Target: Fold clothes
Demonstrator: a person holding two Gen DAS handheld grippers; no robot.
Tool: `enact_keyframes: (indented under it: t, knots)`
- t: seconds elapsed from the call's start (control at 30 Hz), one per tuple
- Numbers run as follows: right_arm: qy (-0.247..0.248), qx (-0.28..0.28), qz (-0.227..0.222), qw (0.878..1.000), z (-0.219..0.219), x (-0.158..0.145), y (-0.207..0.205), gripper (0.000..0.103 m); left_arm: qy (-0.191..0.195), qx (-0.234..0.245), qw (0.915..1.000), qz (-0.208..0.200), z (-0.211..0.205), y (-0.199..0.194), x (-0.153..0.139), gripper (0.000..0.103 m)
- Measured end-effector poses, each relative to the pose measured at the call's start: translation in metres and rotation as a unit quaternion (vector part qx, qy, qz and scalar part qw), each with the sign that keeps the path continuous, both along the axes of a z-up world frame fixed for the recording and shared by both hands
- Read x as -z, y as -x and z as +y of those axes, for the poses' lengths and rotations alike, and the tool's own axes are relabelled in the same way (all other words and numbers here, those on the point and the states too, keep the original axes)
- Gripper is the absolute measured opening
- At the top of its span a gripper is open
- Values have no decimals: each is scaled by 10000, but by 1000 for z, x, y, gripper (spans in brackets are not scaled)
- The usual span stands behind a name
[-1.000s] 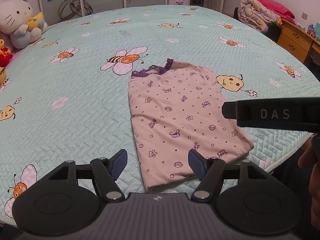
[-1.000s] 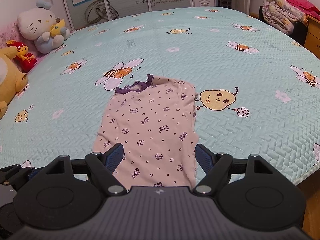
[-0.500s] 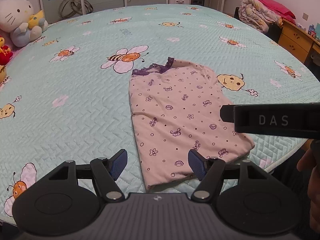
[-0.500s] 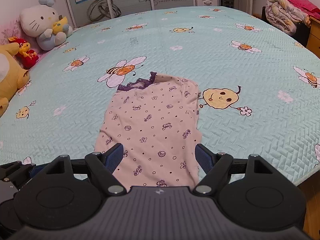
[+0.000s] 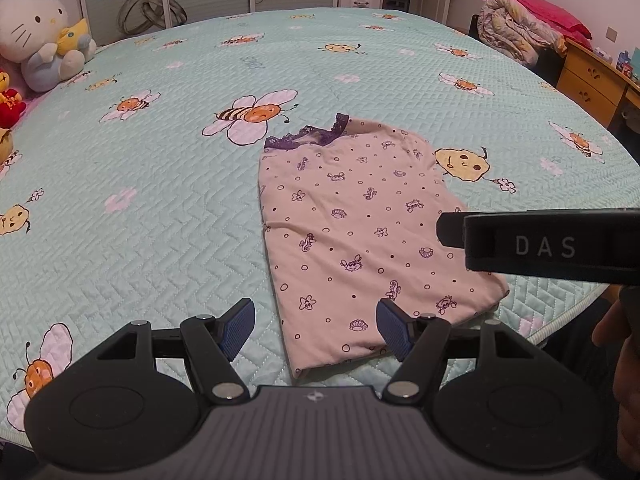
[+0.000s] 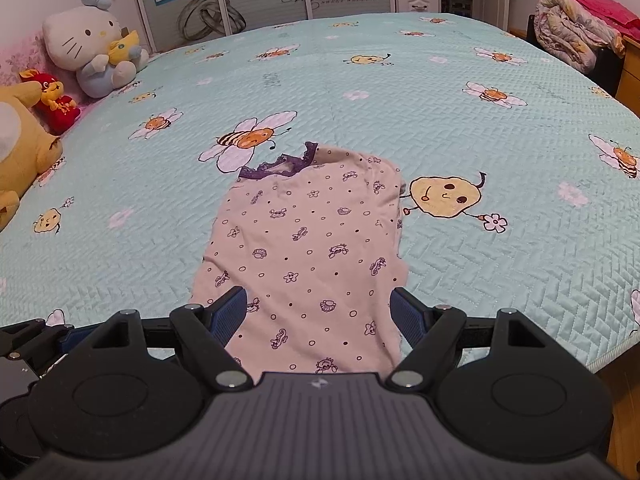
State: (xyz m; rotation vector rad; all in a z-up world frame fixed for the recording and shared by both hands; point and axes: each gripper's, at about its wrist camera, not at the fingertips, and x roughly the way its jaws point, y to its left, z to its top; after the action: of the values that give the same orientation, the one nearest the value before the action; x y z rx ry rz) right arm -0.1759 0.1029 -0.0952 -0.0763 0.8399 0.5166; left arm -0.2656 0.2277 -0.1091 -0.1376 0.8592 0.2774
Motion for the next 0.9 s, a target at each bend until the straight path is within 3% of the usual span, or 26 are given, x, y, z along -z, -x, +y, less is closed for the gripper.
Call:
enact_keyframes:
  t: [0.2, 0.57, 0.77, 0.9]
  knots:
    - [-4, -22, 18, 10000, 1, 2, 0, 78, 41, -19, 10000, 39, 2, -1, 4, 71]
    - [-212, 10, 270, 9994, -5, 17, -4, 78, 523, -189, 9984, 114, 20, 2, 20, 70]
    - [-690, -31, 457, 9966, -22, 26, -13, 78, 1215, -406, 9918, 50, 47, 10, 33, 70]
    - [-1334, 105, 572, 9894, -55, 31, -37, 78, 1540, -465, 9869, -86, 65, 15, 43, 70]
